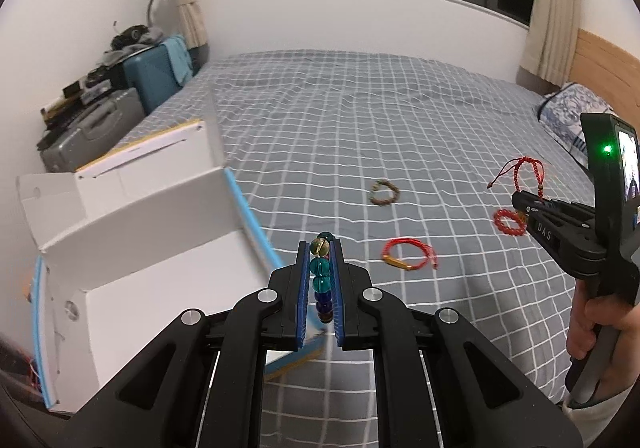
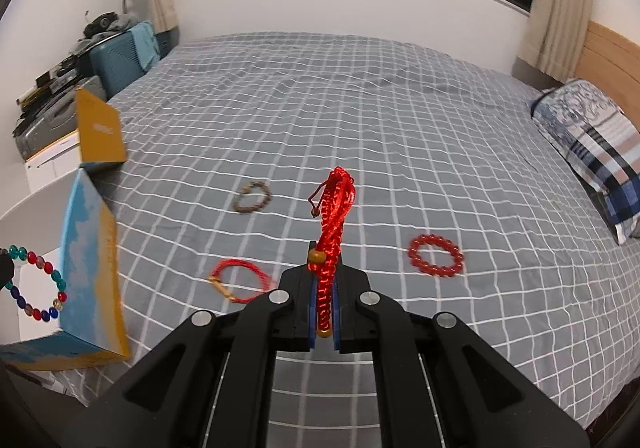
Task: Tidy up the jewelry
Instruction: 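Carry both bracelets into the white box and open both tools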
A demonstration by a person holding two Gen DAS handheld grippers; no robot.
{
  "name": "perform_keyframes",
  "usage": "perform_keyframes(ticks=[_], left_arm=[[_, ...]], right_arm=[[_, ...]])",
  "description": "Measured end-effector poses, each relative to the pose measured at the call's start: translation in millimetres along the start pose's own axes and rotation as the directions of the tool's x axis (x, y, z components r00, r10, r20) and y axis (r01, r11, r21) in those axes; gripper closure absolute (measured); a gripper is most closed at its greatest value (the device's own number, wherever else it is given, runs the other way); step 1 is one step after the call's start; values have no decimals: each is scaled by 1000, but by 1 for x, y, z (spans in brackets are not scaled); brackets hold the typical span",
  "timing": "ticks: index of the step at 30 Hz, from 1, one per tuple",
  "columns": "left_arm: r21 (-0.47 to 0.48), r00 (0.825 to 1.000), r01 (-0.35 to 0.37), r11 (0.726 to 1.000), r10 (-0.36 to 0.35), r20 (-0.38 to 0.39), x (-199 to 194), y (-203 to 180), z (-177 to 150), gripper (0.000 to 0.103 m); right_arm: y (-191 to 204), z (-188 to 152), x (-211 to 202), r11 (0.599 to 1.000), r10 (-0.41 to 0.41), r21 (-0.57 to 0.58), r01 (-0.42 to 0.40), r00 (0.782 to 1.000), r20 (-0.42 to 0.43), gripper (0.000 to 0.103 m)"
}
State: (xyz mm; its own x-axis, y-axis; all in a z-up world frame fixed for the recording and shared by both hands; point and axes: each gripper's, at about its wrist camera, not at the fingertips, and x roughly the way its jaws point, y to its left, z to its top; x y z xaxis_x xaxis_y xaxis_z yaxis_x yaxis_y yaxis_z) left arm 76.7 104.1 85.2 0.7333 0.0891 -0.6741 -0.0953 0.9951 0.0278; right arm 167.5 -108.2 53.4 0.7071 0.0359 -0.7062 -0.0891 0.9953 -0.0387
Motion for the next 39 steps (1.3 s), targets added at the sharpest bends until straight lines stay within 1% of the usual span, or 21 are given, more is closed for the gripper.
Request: perform_keyframes(ticks=[7,18,22,24,27,32,39], left_arm=[[-43,999,-46,998,46,5,-13,44,-3,94],[-139,994,-110,984,107,-29,-23,124,-22,94],[-167,990,-141,976,136,-44,-26,150,-31,94],[-174,985,-170,970,163,-50,-26,160,-37,94],[-187,982,-187,964,177,-65,-24,174,-45,94],[-215,977,-205,955,186,-106,-13,191,-60,94],[-234,963,-246,940,211,-167,3,209,-77,94]], right_arm=[[51,6,-11,998,31,-59,-30,999,20,99],[157,5,-28,978,136,-167,-128,990,38,99],[191,1,-34,965,179,-203,-168,983,37,99],[207,-2,-36,956,205,-219,-193,978,31,99],[228,-7,-36,943,237,-246,-225,971,19,99],[262,-23,-26,916,281,-289,-278,959,-32,99],[295,-48,-1,891,302,-307,-334,942,-147,99]])
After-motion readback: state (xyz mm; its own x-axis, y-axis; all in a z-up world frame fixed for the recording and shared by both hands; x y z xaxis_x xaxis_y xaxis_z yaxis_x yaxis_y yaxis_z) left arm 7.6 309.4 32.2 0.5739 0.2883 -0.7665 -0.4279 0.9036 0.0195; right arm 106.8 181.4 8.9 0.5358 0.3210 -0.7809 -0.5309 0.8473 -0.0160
